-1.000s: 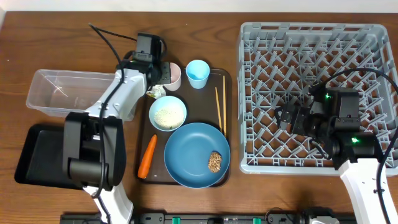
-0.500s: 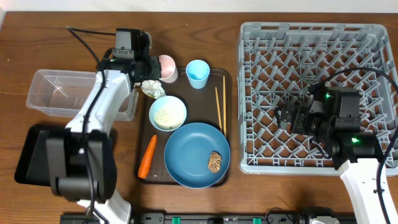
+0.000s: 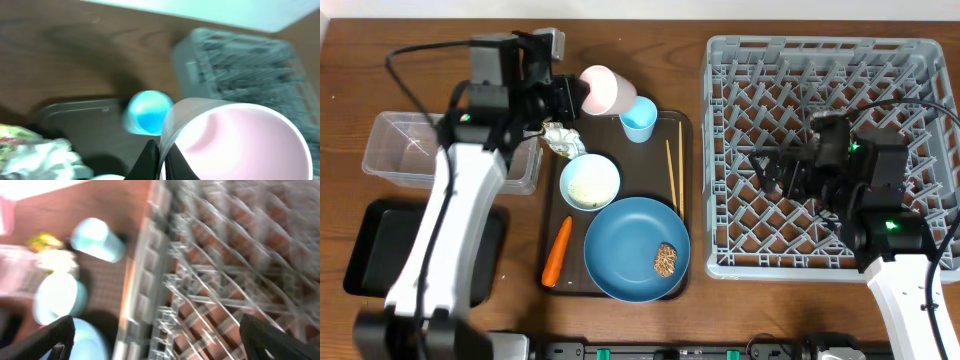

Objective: Sort waste into correct bins and load items into the dishwasher rack
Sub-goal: 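Lift the pink cup and swing it toward the right gripper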

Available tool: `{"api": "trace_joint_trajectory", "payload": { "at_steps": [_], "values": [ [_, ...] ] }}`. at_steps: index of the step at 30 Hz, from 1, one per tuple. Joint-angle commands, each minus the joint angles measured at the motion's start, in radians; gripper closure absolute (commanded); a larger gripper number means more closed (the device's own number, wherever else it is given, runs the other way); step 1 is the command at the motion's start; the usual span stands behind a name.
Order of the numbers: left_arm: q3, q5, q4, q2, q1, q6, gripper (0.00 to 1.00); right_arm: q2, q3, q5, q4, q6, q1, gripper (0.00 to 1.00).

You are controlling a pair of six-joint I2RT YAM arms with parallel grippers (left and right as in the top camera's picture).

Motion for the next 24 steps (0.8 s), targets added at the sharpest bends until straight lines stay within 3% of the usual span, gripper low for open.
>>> {"api": "trace_joint_trajectory", "payload": {
  "at_steps": [1,5,9,13,17,24],
  "values": [
    [0.023,0.185,-0.008,-0.085,0.005,-0.040,0.94,-0.010,0.020,-0.286,0.080,-0.032,-0.003,0.07],
    [0.023,0.335,-0.007,-0.163,0.005,-0.111,0.94,-0.010,0.020,-0.597,0.295,-0.017,-0.003,0.14],
    [0.023,0.509,0.021,-0.223,0.005,-0.188,0.94,-0.010,0.020,-0.792,0.598,0.126,-0.002,0.15],
    [0.023,0.616,0.076,-0.270,0.004,-0.261,0.94,-0.010,0.020,-0.838,0.913,0.311,0.021,0.15],
    [0.023,0.686,0.117,-0.308,0.004,-0.312,0.94,-0.010,0.020,-0.872,1.091,0.404,0.084,0.15],
    [0.023,0.761,0.117,-0.338,0.003,-0.377,0.94,-0.010,0.020,-0.868,1.194,0.375,0.192,0.17]
  ]
}}
